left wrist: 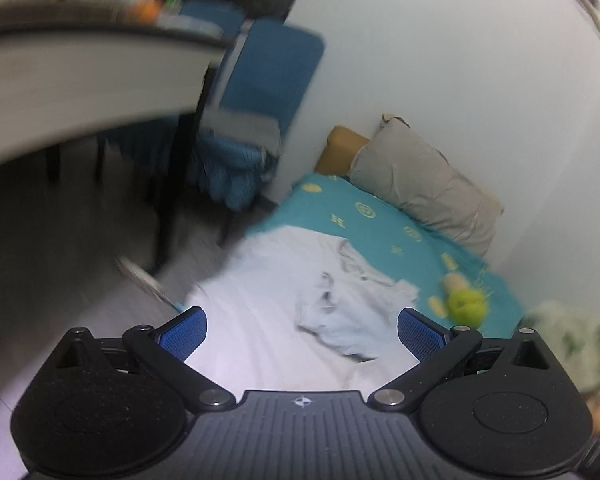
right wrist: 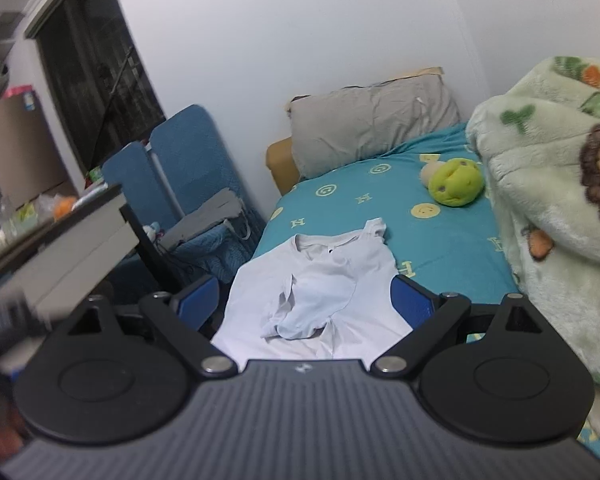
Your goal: Fold clothes
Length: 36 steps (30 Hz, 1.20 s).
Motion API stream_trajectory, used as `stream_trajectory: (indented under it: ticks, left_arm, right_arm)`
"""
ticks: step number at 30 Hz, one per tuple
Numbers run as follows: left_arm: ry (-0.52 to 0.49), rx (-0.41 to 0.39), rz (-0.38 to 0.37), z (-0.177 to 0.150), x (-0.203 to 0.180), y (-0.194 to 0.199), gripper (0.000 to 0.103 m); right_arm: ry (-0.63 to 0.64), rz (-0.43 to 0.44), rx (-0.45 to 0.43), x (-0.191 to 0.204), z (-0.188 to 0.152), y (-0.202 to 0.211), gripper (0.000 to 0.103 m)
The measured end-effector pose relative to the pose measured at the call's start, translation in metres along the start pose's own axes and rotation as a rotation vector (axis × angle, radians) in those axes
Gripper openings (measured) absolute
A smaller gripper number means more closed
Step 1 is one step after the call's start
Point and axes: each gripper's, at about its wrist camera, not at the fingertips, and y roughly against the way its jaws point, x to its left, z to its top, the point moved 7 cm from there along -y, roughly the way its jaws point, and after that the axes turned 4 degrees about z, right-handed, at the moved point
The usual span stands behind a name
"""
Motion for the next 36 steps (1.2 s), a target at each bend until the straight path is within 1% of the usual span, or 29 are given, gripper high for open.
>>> stream_trajectory:
  ticks: [1,3,5,8,10,12,15,17,18,19,22,24,25,27,29,30,31,32,33,34,36]
  left_arm:
    - [0.054,0.024,-0.017,0.003,0.008,-0.016,0.103]
    - [0.176,0.078,-0.018,0.007,0.033,-0.054,0.103]
    - [0.305,0.151,-0.001,0.007,0.061,-0.099,0.101]
    - [0.435,0.267,0.035,0.003,0.11,-0.17,0.097]
    - [0.491,0.294,0.046,0.0,0.142,-0.211,0.094]
    - [0.535,0.307,0.065,0.003,0.17,-0.247,0.094]
    - [0.62,0.295,0.026,0.011,0.201,-0.292,0.094]
    - [0.668,0.306,-0.018,0.009,0.213,-0.322,0.094]
    - [0.692,0.312,-0.041,0.008,0.22,-0.337,0.092]
    - [0.694,0.34,-0.052,0.004,0.224,-0.353,0.087]
    - [0.717,0.413,-0.048,-0.009,0.237,-0.392,0.085]
    - [0.771,0.423,-0.06,-0.02,0.246,-0.413,0.085]
    - [0.804,0.429,-0.072,-0.025,0.25,-0.423,0.079]
    - [0.886,0.458,-0.13,-0.036,0.254,-0.443,0.066]
    - [0.991,0.459,-0.173,-0.045,0.257,-0.458,0.065]
    - [0.987,0.445,-0.173,-0.044,0.256,-0.462,0.058]
    - [0.983,0.431,-0.173,-0.043,0.256,-0.466,0.045]
    - [0.949,0.426,-0.166,-0.04,0.254,-0.468,0.036]
    - [0.915,0.42,-0.16,-0.037,0.252,-0.47,0.018]
    - [0.882,0.393,-0.145,-0.032,0.252,-0.468,0.006]
    - [0.807,0.329,-0.117,-0.019,0.251,-0.461,0.005]
  right_arm:
    - [0.002,0.004,0.015,-0.003,-0.005,-0.005,0.094]
    - [-0.019,0.018,0.047,-0.005,-0.013,-0.011,0.094]
    - [-0.018,0.034,0.058,-0.002,-0.015,-0.015,0.094]
    - [0.016,0.001,0.059,0.001,-0.017,-0.021,0.094]
    - [-0.011,0.001,0.056,0.001,-0.019,-0.028,0.094]
    - [-0.059,0.025,0.084,0.001,-0.022,-0.039,0.094]
    - [-0.093,0.04,0.098,0.006,-0.025,-0.054,0.094]
    - [-0.094,0.032,0.108,0.009,-0.028,-0.064,0.094]
    - [-0.107,0.021,0.121,0.008,-0.031,-0.07,0.094]
    - [-0.12,0.011,0.134,0.007,-0.033,-0.076,0.094]
    - [-0.184,0.014,0.189,0.008,-0.045,-0.093,0.094]
    - [-0.192,0.017,0.215,0.012,-0.052,-0.101,0.094]
    - [-0.19,0.013,0.227,0.014,-0.056,-0.105,0.094]
    - [-0.204,0.018,0.258,0.016,-0.064,-0.111,0.094]
    - [-0.261,0.061,0.304,0.019,-0.075,-0.116,0.094]
    - [-0.282,0.085,0.328,0.022,-0.08,-0.119,0.094]
    - [-0.289,0.097,0.346,0.024,-0.084,-0.122,0.094]
    - [-0.285,0.1,0.359,0.026,-0.087,-0.124,0.094]
    - [-0.279,0.098,0.37,0.027,-0.089,-0.127,0.094]
    - [-0.274,0.09,0.374,0.026,-0.091,-0.128,0.094]
    - [-0.291,0.079,0.375,0.022,-0.091,-0.13,0.094]
